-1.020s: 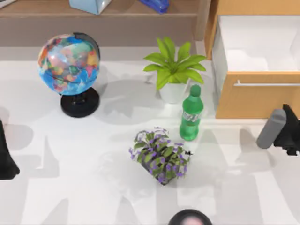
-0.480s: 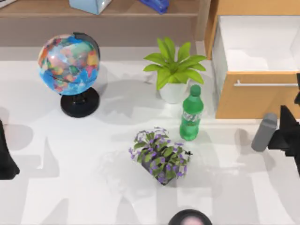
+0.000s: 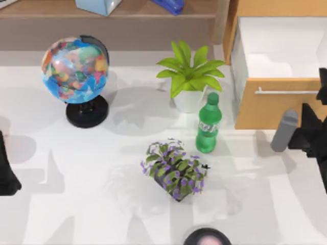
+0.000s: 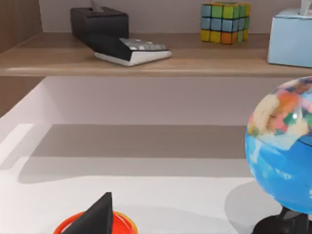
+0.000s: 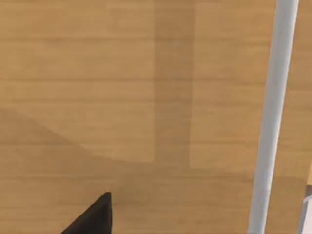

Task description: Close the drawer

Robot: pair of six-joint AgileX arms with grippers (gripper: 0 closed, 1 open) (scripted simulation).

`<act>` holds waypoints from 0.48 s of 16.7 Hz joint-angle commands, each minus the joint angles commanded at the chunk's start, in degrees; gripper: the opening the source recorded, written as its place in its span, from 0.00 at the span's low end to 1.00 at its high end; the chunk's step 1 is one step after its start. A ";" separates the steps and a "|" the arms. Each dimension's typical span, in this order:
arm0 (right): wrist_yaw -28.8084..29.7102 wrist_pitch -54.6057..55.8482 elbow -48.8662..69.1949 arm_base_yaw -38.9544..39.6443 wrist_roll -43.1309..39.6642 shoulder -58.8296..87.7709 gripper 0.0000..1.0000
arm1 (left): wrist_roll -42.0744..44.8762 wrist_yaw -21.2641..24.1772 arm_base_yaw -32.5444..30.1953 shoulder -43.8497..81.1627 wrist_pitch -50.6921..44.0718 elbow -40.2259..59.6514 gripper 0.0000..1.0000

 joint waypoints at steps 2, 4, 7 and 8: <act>0.00 0.00 0.00 0.00 0.00 0.00 1.00 | 0.00 0.00 0.00 0.00 0.00 0.00 1.00; 0.00 0.00 0.00 0.00 0.00 0.00 0.85 | 0.00 0.00 0.00 0.00 0.00 0.00 1.00; 0.00 0.00 0.00 0.00 0.00 0.00 0.62 | 0.00 0.00 0.00 0.00 0.00 0.00 1.00; 0.00 0.00 0.00 0.00 0.00 0.00 0.55 | 0.00 0.00 0.00 0.00 0.00 0.00 1.00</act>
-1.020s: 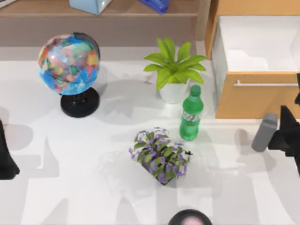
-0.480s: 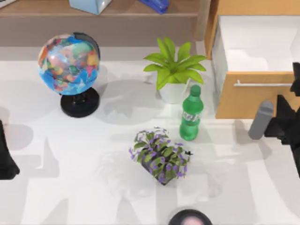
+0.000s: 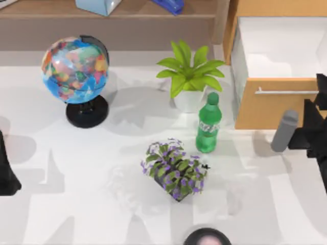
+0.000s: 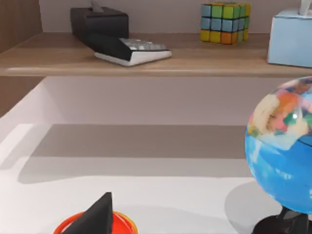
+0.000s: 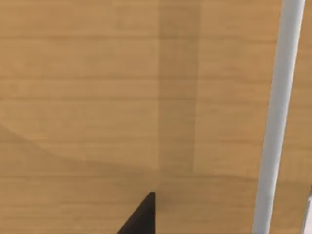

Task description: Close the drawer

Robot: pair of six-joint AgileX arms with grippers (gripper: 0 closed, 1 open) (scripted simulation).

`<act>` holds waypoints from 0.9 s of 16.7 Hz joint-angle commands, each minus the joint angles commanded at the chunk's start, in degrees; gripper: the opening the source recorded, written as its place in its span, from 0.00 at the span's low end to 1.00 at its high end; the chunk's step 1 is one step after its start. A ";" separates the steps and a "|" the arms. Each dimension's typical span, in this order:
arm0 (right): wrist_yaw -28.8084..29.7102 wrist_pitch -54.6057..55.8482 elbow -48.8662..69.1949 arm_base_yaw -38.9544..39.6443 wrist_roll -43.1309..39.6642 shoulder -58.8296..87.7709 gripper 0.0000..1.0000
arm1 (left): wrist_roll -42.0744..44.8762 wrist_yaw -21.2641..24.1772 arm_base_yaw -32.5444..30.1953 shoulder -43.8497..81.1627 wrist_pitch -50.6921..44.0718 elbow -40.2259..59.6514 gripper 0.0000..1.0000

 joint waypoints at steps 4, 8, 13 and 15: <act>0.00 0.00 0.00 0.00 0.00 0.00 0.25 | 0.00 0.00 0.00 0.00 0.00 0.00 1.00; 0.00 0.00 0.00 0.00 0.00 0.00 0.00 | 0.00 0.00 0.00 0.00 0.00 0.00 1.00; 0.00 0.00 0.00 0.00 0.00 0.00 0.00 | 0.00 0.00 0.00 0.00 0.00 0.00 1.00; 0.00 0.00 0.00 0.00 0.00 0.00 0.00 | 0.00 0.00 0.00 0.00 0.00 0.00 1.00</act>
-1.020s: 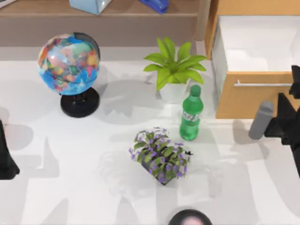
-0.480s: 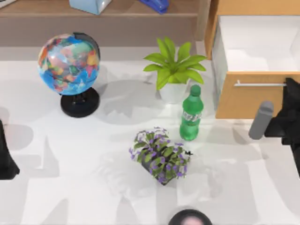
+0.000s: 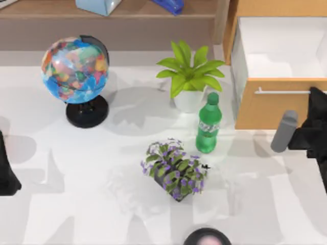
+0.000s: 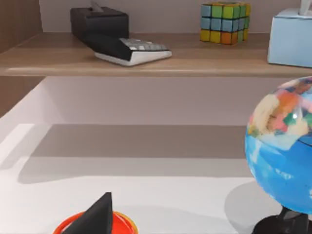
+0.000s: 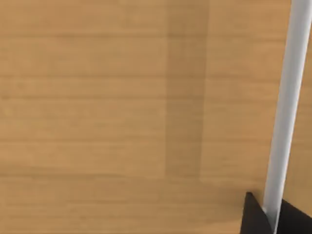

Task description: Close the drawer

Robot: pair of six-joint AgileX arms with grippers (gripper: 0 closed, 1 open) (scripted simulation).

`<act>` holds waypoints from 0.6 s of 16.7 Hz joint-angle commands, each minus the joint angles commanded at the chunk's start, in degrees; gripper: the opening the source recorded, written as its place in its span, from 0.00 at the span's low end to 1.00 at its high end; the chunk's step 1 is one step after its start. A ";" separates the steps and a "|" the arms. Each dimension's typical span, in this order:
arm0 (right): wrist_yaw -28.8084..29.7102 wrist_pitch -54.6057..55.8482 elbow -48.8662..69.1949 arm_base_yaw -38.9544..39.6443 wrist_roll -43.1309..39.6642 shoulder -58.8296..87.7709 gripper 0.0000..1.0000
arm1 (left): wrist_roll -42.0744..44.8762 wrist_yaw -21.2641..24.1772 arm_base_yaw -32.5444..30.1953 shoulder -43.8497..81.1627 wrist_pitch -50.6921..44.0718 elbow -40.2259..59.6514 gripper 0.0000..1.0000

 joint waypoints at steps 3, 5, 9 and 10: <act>-0.23 -0.61 0.79 -0.10 0.18 0.28 0.00 | 0.00 0.00 0.00 0.00 0.00 0.00 1.00; -0.96 -2.23 3.29 -0.73 0.14 1.02 0.00 | 0.00 0.00 0.00 0.00 0.00 0.00 1.00; -2.88 -7.12 10.11 -2.71 0.10 3.28 0.00 | 0.00 0.00 0.00 0.00 0.00 0.00 1.00; -3.29 -8.22 11.66 -3.18 0.10 3.77 0.00 | 0.00 0.00 0.00 0.00 0.00 0.00 1.00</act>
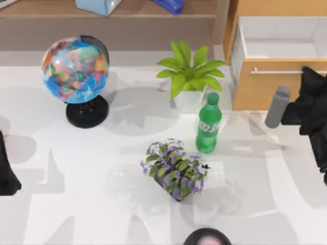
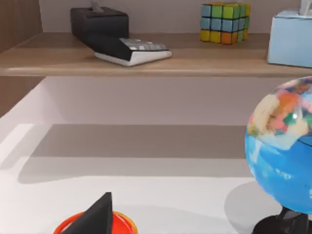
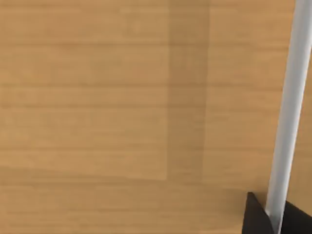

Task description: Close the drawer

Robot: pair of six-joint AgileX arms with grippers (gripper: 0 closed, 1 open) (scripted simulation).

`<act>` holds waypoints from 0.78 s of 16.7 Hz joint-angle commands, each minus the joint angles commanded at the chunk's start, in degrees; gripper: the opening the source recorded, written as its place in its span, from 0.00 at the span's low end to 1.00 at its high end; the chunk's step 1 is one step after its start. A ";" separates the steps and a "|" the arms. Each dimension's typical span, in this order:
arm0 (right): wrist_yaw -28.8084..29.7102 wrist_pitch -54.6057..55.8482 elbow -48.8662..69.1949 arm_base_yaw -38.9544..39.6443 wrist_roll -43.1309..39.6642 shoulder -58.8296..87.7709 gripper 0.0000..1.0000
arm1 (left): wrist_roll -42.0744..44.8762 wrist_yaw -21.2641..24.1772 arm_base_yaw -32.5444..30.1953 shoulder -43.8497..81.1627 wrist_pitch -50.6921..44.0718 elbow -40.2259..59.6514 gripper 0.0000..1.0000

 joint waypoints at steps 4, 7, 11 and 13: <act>-0.64 -1.73 2.51 -0.77 0.00 0.75 0.00 | 0.00 0.00 0.00 0.00 0.00 0.00 1.00; -0.55 -1.81 2.42 -0.47 0.16 0.62 0.00 | 0.00 0.00 0.00 0.00 0.00 0.00 1.00; -1.45 -4.45 7.21 -1.21 0.07 2.48 0.00 | 0.00 0.00 0.00 0.00 0.00 0.00 1.00; -2.09 -6.71 10.80 -1.87 0.05 4.02 0.00 | 0.00 0.00 0.00 0.00 0.00 0.00 1.00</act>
